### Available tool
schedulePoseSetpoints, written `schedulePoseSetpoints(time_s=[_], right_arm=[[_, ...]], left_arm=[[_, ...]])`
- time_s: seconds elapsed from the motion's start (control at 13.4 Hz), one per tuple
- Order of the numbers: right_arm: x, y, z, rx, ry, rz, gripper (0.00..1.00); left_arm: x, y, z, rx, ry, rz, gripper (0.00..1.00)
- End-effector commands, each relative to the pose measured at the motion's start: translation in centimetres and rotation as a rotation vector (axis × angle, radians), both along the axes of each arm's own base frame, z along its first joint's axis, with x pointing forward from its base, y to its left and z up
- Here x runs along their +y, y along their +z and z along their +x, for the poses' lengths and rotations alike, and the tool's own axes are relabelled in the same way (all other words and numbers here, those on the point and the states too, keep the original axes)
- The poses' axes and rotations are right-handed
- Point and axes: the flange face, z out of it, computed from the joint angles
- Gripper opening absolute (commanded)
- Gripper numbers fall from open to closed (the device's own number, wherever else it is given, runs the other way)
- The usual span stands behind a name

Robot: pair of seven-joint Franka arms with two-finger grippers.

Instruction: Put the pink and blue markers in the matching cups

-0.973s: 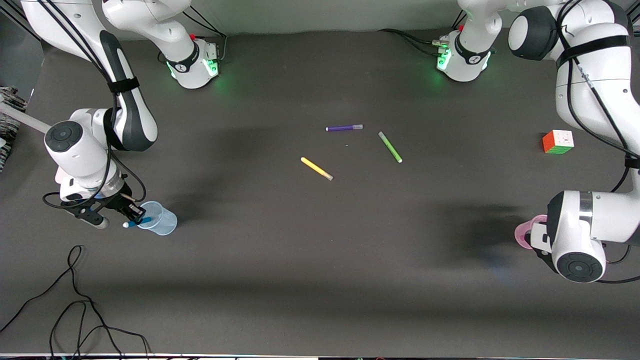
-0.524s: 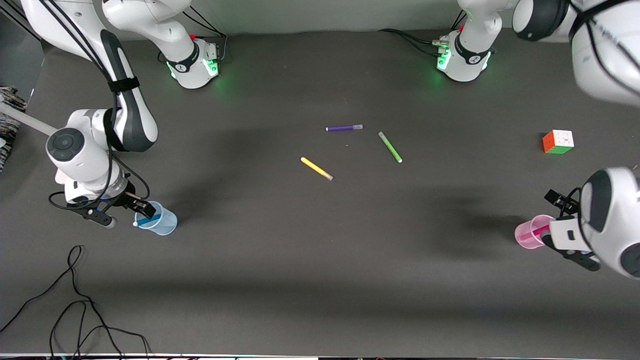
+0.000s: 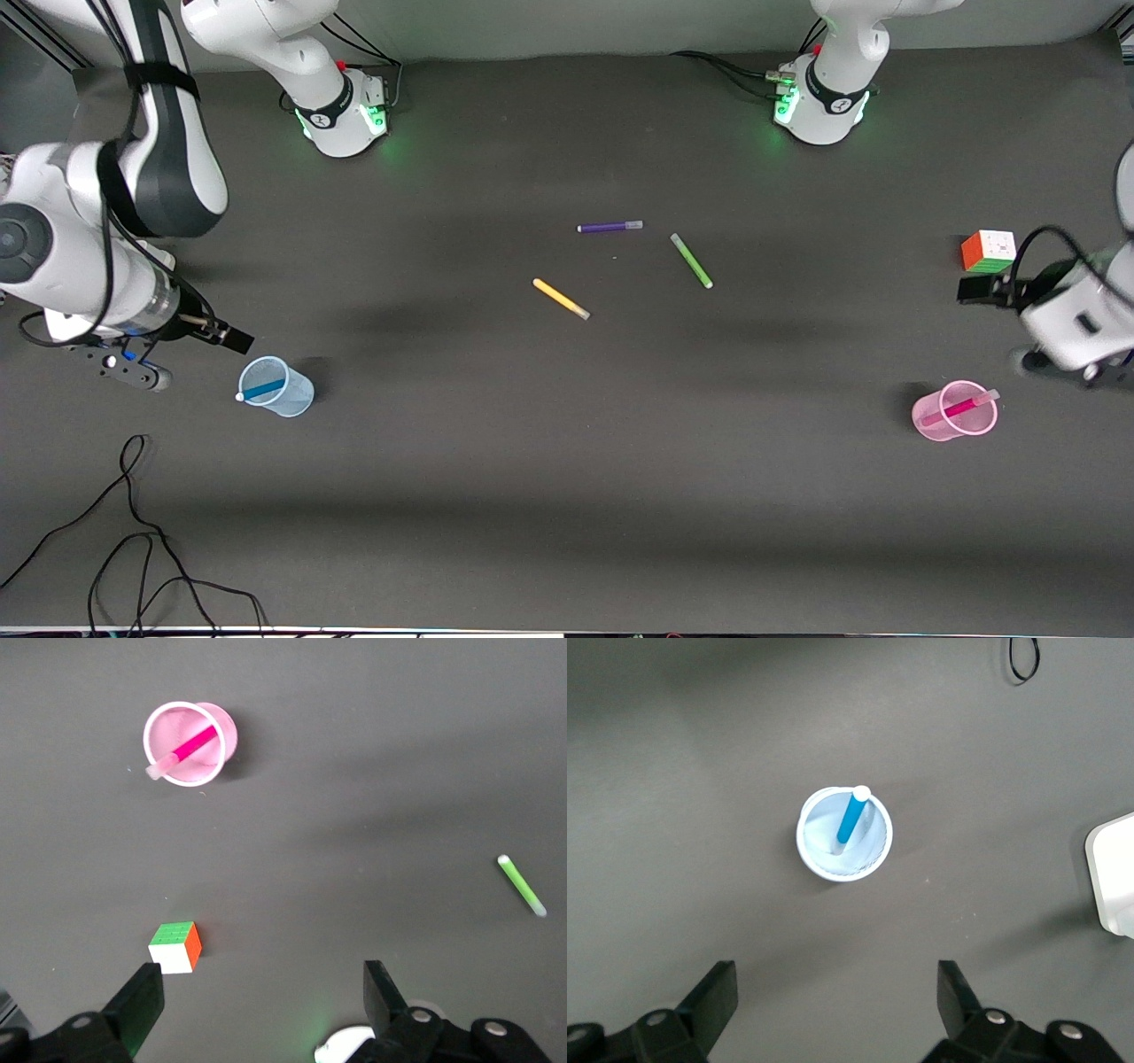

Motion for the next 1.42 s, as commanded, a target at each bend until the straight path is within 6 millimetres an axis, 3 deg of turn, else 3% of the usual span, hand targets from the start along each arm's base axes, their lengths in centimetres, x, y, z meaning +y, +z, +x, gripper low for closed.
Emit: schedulePoseSetpoints(time_s=[0.0,0.07,0.22,0.37,0.52,0.67,0.75,0.9,1.2,1.35], right_arm=[[-0.1,5.0,-1.2,-0.029,0.002,0.031,1.00],[-0.3,6.8,-2.1,-0.023,0.004,0.049,1.00],[-0.7,9.2,-3.5,-0.023,-0.004,0.079,1.00],[-1.3,9.2,-3.9,0.002,-0.014,0.084,1.00],[-1.2,10.0,-4.7,0.015,0.010,0.140,1.00],[-0.4,10.7,-5.3,0.018,0.041,0.183,1.00],[-1.0,11.0,-5.6,0.025,0.038,0.184,1.00],[0.5,11.5,-6.2,0.033,0.099,0.187,1.00],[-0.9,12.0,-6.2,0.012,0.063,0.242,1.00],[0.0,11.5,-5.7,-0.005,0.081,0.233,1.00]], left_arm=[[0.0,-0.2,-8.5,-0.122,0.038,0.005,1.00],[-0.1,0.5,-9.7,-0.156,0.056,0.010,1.00],[-0.2,3.6,-9.3,-0.216,0.119,0.017,1.00],[-0.3,6.5,-7.6,-0.233,0.120,0.010,1.00],[-0.8,8.0,-7.3,-0.183,0.143,-0.045,1.00],[-0.8,8.0,-7.7,-0.159,0.148,-0.056,1.00],[-0.8,8.0,-7.8,-0.154,0.148,-0.056,1.00],[-0.8,8.1,-7.9,-0.153,0.151,-0.055,1.00],[-2.0,7.1,-9.1,-0.170,0.198,-0.045,1.00],[-2.1,7.1,-9.2,-0.169,0.205,-0.044,1.00]])
